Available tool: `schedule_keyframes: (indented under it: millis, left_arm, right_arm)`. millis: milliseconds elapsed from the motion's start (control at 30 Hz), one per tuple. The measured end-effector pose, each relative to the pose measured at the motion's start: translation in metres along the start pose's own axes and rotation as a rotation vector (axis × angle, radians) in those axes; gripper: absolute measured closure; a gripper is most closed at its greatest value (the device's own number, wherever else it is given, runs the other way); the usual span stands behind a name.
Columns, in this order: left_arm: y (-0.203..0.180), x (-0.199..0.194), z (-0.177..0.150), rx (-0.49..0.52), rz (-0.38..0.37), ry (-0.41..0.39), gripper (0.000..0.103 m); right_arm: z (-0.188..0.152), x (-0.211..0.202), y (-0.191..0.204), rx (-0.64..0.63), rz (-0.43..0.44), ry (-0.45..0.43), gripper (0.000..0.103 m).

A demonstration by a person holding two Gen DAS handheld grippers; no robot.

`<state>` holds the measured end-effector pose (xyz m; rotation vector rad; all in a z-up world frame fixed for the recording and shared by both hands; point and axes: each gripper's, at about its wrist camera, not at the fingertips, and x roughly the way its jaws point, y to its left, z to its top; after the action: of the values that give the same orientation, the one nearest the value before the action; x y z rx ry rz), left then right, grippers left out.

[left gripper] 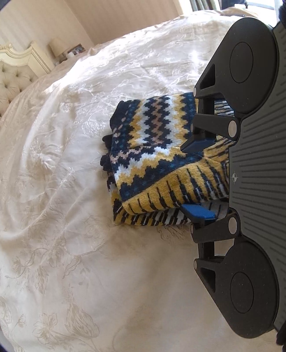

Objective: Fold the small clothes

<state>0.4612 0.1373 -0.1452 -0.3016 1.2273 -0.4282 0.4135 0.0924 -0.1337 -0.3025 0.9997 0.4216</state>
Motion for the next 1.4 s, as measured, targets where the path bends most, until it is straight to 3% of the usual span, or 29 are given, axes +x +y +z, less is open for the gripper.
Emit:
schedule_keyframes:
  millis: [133,267,300,333,400,567,667,833,867,900,967,1033,1100,1167,1233,1300,1400]
  left_arm:
    - [0.010,0.011,0.008,-0.044,-0.021,0.014,0.055]
    - [0.013,0.021,0.013,-0.053,-0.029,0.038,0.057]
    - [0.014,0.022,0.014,-0.055,-0.047,0.036,0.062]
    - [0.014,0.022,0.015,-0.053,-0.067,0.028,0.077]
    - [0.009,0.017,0.016,-0.014,-0.065,-0.019,0.090]
    - [-0.026,-0.018,0.023,0.232,-0.070,-0.146,0.093]
    - [-0.026,-0.022,0.029,0.291,-0.046,-0.145,0.093]
    - [0.012,0.010,0.034,0.189,0.103,-0.039,0.093]
    - [0.020,0.012,0.034,0.164,0.114,-0.030,0.093]
    - [0.026,0.010,0.032,0.141,0.119,-0.034,0.093]
    - [0.033,0.001,0.028,0.117,0.121,-0.062,0.091]
    - [0.034,-0.013,0.023,0.122,0.101,-0.092,0.071]
    - [0.031,-0.024,0.017,0.144,0.079,-0.119,0.066]
    - [0.027,-0.033,0.010,0.154,0.055,-0.132,0.059]
    - [0.023,-0.040,0.001,0.151,0.023,-0.129,0.039]
    - [0.018,-0.043,-0.011,0.136,-0.007,-0.126,0.033]
    - [0.010,-0.046,-0.031,0.121,-0.019,-0.105,0.028]
  right_arm:
    - [-0.001,0.015,0.015,-0.090,-0.084,0.016,0.027]
    - [-0.006,0.027,0.018,-0.149,-0.150,0.043,0.053]
    - [-0.007,0.028,0.016,-0.146,-0.159,0.044,0.058]
    - [-0.007,0.028,0.014,-0.136,-0.161,0.040,0.061]
    - [-0.005,0.023,0.005,-0.075,-0.150,0.020,0.084]
    - [0.007,-0.013,-0.016,0.151,-0.106,-0.099,0.088]
    - [0.015,-0.011,-0.018,0.201,-0.078,-0.106,0.087]
    - [0.015,0.039,-0.011,0.195,-0.006,0.000,0.066]
    - [0.014,0.044,-0.013,0.211,0.026,0.009,0.053]
    - [0.012,0.045,-0.017,0.234,0.055,0.004,0.046]
    - [0.008,0.035,-0.024,0.277,0.105,-0.034,0.043]
    - [0.002,0.024,-0.034,0.320,0.135,-0.059,0.040]
    - [-0.006,0.014,-0.048,0.368,0.159,-0.080,0.027]
    - [-0.016,0.003,-0.064,0.432,0.169,-0.098,0.026]
    - [-0.025,-0.007,-0.076,0.487,0.161,-0.106,0.022]
    - [-0.033,-0.017,-0.088,0.545,0.162,-0.121,0.010]
    - [-0.046,-0.032,-0.101,0.625,0.146,-0.128,0.005]
